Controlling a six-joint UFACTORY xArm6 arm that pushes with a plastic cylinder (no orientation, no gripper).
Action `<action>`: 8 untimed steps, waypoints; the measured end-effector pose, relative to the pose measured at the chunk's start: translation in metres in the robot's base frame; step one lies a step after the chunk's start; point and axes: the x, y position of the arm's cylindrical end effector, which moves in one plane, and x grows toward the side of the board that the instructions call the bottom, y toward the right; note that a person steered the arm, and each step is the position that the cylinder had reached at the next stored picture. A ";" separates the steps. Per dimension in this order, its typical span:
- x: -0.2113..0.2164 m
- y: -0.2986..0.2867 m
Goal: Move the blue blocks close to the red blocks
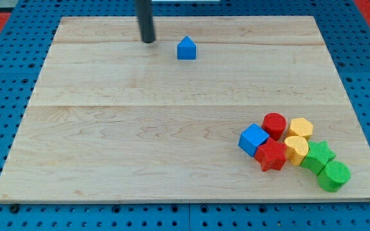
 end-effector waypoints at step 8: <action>0.181 0.124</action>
